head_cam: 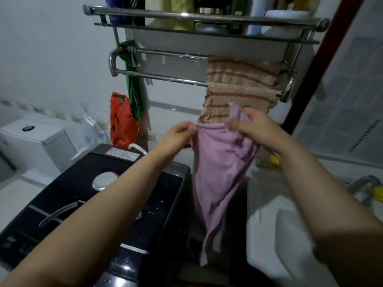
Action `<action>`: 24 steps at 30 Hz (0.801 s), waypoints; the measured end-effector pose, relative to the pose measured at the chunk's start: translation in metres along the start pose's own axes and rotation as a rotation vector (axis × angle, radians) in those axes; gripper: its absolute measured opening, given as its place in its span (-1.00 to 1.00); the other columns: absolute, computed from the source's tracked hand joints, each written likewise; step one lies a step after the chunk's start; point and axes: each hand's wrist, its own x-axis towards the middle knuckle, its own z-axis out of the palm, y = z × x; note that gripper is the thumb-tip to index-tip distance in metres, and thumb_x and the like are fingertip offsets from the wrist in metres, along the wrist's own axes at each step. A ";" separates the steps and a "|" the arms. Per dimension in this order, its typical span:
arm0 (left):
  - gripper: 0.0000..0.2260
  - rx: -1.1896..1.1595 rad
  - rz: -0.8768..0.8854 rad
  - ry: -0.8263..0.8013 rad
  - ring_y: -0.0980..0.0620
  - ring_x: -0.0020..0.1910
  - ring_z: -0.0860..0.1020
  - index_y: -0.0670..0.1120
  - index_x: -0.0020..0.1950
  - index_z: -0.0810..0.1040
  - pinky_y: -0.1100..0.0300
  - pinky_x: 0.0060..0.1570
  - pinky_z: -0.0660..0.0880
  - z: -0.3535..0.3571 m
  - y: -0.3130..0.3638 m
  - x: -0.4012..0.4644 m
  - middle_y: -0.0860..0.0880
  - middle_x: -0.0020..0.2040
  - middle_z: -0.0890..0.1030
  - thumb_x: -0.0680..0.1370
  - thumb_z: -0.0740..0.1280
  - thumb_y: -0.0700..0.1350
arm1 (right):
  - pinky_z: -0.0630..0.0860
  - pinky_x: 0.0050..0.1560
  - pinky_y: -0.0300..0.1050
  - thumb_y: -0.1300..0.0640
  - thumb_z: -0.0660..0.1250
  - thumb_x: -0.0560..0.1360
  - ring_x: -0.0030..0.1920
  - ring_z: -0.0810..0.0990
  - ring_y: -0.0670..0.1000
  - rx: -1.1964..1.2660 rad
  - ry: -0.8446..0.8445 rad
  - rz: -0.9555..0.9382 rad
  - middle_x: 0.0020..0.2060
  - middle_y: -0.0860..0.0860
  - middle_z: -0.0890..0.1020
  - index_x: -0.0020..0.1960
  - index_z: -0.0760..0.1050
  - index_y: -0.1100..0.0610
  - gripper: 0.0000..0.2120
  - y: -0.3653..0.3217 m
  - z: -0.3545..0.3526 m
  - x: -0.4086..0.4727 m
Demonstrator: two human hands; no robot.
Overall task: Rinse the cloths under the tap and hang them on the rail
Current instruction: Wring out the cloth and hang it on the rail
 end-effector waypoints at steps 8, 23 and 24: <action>-0.82 0.689 0.456 0.647 0.04 -0.31 0.42 -0.08 -0.05 0.43 0.12 -0.29 0.33 -0.045 0.052 0.014 0.04 -0.30 0.48 0.64 0.14 -0.02 | 0.46 -0.22 -0.14 0.12 0.22 0.56 -0.23 0.53 0.03 -0.594 -0.105 0.231 -0.22 0.11 0.59 -0.17 0.53 0.10 -0.82 0.051 -0.018 0.005; -0.78 0.157 0.524 0.694 0.12 -0.07 0.63 -0.06 0.12 0.51 0.17 -0.12 0.62 -0.055 0.072 0.019 -0.06 0.00 0.61 0.68 0.08 -0.08 | 0.48 -0.04 -0.15 -0.07 0.26 0.54 -0.06 0.53 0.04 -0.783 -0.225 0.238 0.09 0.05 0.55 0.22 0.44 0.02 -0.70 0.013 -0.003 0.020; -0.78 0.234 0.504 0.660 0.15 -0.10 0.64 -0.06 0.08 0.51 0.14 -0.17 0.62 -0.054 0.072 0.017 -0.04 -0.04 0.61 0.68 0.09 -0.05 | 0.49 -0.05 -0.13 -0.08 0.19 0.56 -0.08 0.53 0.07 -0.773 -0.174 0.245 0.05 0.05 0.56 0.19 0.45 0.02 -0.72 0.009 -0.007 0.022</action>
